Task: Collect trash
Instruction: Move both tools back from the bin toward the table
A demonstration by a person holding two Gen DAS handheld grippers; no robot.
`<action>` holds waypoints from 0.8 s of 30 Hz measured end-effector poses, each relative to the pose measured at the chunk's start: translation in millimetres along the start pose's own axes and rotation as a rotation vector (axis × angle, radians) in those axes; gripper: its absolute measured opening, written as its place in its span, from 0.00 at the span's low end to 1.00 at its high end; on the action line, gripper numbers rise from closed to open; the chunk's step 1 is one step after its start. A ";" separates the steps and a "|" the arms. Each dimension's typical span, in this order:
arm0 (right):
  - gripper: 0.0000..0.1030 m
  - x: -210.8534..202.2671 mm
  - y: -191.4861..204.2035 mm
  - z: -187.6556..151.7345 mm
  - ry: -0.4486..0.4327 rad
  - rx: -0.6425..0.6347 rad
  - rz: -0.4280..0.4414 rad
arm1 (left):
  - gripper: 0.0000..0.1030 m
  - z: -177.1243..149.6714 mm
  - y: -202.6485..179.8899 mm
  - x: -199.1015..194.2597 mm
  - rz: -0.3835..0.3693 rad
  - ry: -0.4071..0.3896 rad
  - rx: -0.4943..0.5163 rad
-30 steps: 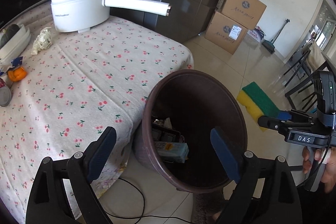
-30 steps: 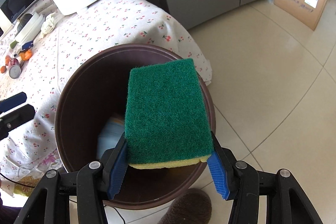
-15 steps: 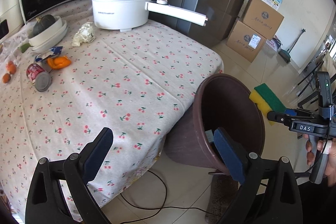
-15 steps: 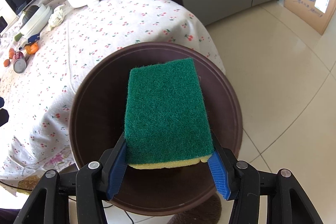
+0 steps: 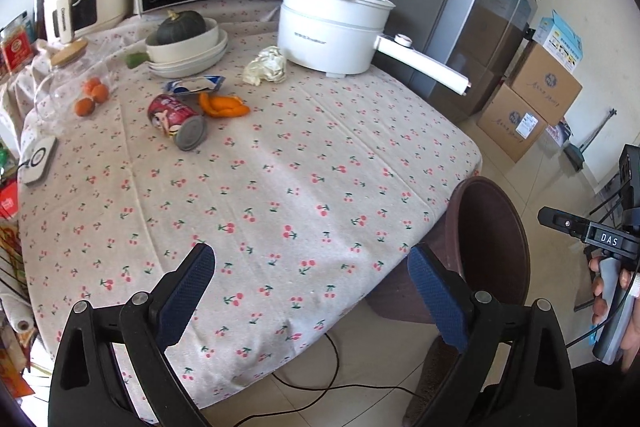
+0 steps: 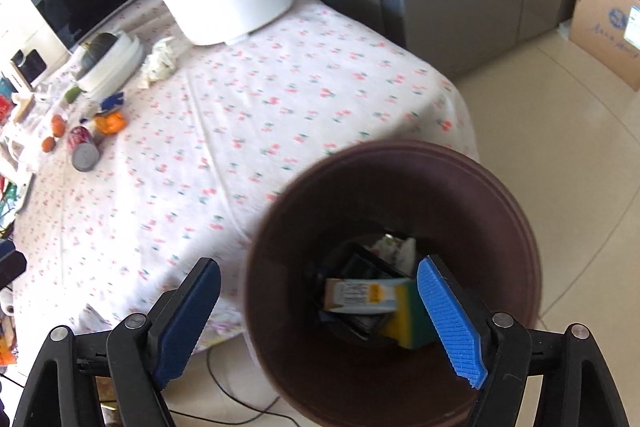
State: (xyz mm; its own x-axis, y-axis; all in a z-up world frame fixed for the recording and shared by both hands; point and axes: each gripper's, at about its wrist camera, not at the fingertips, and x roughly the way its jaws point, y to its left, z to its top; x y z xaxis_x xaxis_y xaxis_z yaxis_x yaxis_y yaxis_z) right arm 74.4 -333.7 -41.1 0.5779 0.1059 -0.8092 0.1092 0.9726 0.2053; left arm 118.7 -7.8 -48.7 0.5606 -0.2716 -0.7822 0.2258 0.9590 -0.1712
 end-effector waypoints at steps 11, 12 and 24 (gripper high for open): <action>0.85 26.1 81.5 21.2 0.006 -0.045 0.086 | 1.00 -6.2 87.7 -15.5 0.104 -0.006 -0.187; 0.85 29.4 87.5 22.9 0.009 -0.048 0.091 | 1.00 -6.4 93.9 -14.9 0.112 -0.002 -0.199; 0.86 74.6 130.0 47.1 0.030 -0.180 0.006 | 1.00 37.1 137.5 32.0 0.227 0.037 -0.308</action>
State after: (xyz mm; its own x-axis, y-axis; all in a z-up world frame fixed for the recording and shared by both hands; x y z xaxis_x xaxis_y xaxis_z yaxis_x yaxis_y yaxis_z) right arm 169.8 -209.1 -48.8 0.5534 0.1155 -0.8249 -0.0427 0.9930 0.1104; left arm 197.3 112.5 -75.0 0.5387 -0.0520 -0.8409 -0.1536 0.9753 -0.1586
